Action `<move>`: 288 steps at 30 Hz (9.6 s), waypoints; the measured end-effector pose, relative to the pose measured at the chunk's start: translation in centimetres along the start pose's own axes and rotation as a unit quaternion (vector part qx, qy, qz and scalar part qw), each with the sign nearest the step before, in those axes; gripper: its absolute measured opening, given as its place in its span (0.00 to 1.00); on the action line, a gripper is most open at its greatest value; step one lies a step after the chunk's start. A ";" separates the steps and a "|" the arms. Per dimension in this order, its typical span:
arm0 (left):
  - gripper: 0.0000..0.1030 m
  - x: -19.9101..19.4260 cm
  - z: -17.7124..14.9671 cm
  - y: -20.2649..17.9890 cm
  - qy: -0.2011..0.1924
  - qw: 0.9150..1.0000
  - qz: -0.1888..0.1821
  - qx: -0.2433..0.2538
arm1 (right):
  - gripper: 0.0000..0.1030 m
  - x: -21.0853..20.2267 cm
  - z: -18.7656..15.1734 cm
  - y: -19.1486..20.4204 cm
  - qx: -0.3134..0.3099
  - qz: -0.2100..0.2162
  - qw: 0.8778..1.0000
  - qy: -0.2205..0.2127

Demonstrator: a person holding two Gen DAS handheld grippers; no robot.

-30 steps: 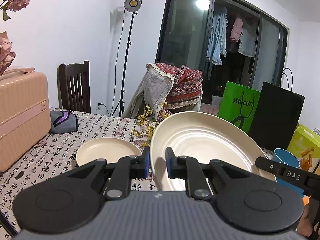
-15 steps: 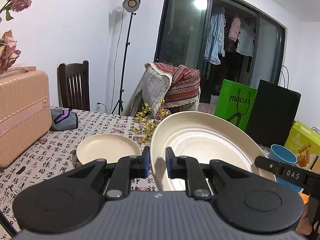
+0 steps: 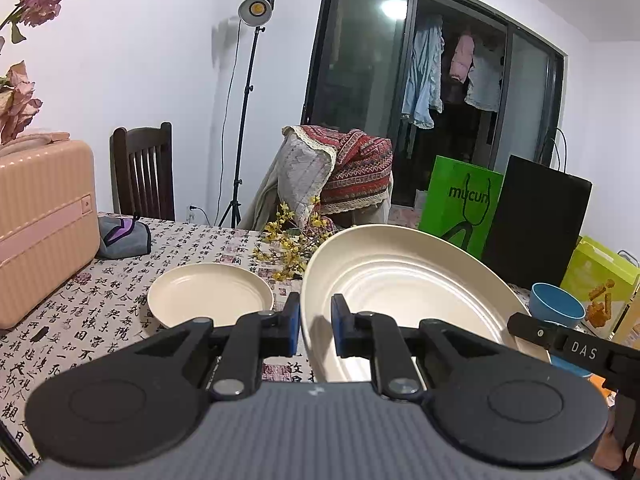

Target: Organize plates and bowls

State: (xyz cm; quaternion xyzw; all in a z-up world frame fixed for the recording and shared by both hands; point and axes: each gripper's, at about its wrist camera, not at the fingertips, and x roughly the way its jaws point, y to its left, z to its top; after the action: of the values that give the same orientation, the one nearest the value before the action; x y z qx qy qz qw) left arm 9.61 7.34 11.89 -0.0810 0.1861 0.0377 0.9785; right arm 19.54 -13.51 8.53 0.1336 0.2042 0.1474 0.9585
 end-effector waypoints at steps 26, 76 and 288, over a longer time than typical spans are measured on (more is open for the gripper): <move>0.15 -1.9 -2.0 -1.2 0.003 1.000 -0.008 0.006 | 0.06 -2.9 -1.7 -1.5 0.007 -0.007 1.000 -0.003; 0.15 -2.4 -5.0 -3.8 0.021 0.999 -0.029 0.025 | 0.06 -5.7 -4.1 -4.1 0.020 -0.033 0.999 0.001; 1.00 6.2 -1.6 4.0 0.058 0.998 -0.004 0.026 | 1.00 3.2 -1.8 -0.9 -0.019 -0.046 0.997 0.052</move>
State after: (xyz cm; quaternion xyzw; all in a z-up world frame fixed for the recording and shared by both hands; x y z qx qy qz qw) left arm 14.35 11.22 7.54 -0.0581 0.2434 0.0246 0.9679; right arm 21.78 -12.89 5.49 0.0985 0.2567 0.1137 0.9547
